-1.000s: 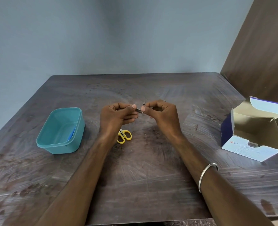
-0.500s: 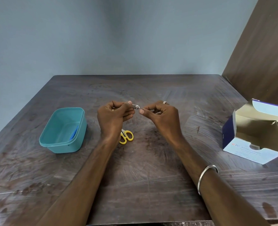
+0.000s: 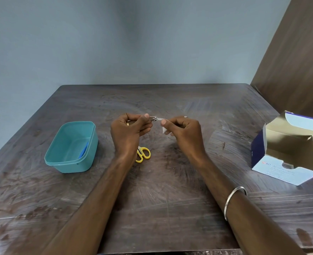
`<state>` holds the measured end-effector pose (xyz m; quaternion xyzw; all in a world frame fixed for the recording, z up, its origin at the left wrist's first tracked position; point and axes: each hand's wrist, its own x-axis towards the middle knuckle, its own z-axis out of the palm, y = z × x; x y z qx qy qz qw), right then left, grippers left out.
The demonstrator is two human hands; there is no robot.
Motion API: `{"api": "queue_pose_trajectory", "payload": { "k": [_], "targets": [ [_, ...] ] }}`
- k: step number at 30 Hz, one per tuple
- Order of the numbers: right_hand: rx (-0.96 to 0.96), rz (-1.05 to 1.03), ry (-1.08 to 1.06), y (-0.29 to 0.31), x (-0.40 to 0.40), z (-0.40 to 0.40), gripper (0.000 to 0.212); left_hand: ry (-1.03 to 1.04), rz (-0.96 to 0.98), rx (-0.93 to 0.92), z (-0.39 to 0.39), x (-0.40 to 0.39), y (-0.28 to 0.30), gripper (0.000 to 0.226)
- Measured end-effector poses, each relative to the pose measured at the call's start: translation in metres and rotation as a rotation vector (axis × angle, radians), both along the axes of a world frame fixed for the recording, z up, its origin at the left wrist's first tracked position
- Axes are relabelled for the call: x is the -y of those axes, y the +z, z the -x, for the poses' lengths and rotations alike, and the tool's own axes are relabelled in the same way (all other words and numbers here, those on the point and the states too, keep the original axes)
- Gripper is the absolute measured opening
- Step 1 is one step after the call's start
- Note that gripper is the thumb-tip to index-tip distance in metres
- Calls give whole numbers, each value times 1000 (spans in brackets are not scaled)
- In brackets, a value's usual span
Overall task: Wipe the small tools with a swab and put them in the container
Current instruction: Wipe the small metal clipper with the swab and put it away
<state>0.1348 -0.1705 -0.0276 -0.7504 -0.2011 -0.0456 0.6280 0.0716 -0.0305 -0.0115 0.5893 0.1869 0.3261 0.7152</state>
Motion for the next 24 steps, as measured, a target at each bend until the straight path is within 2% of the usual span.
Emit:
{"api": "queue_pose_trajectory", "payload": {
  "k": [6,13,19,22,24],
  "targets": [
    [-125,-116,-43,0,2,-4,15,-55,-49,-10,2,0,2,14],
    [-150,-176,-50,4,4,-6,9,-234,-43,-130,7,-1,7,30],
    [-86,-121,1,3,5,-5,10,-426,-162,-303,7,0,4,14],
    [-63,-117,22,4,6,-6,4,-372,-146,-282,7,1,3,10],
    [-32,-87,12,4,8,-7,11,-334,-116,-263,7,0,4,8]
  ]
}}
